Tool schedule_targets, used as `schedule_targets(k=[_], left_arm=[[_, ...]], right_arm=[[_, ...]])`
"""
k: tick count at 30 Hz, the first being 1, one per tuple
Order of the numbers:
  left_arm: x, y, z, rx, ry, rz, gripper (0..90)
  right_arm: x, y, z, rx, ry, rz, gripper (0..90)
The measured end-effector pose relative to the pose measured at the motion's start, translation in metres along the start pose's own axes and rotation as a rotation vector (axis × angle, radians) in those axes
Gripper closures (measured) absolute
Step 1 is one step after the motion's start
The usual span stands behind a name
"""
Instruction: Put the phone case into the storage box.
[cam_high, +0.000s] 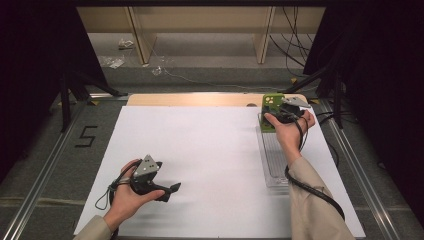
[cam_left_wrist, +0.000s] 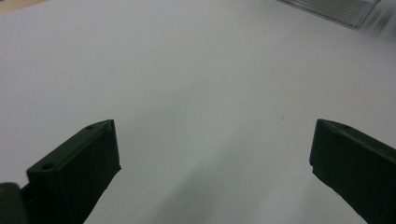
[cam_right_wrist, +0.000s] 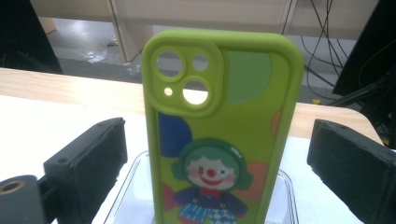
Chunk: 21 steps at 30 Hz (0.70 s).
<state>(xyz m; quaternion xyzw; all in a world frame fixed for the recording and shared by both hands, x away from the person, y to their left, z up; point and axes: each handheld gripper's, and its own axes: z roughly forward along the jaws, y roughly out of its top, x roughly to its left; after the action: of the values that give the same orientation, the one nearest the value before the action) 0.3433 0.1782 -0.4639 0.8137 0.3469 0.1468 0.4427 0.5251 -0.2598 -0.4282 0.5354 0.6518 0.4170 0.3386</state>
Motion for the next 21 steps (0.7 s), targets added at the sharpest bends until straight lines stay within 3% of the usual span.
schedule_targets(k=[21], left_arm=[[0.000, 0.000, 0.000, -0.001, 0.001, -0.002, 0.8]], right_arm=[[0.001, -0.004, -0.015, -0.016, 0.036, -0.014, 7.0]])
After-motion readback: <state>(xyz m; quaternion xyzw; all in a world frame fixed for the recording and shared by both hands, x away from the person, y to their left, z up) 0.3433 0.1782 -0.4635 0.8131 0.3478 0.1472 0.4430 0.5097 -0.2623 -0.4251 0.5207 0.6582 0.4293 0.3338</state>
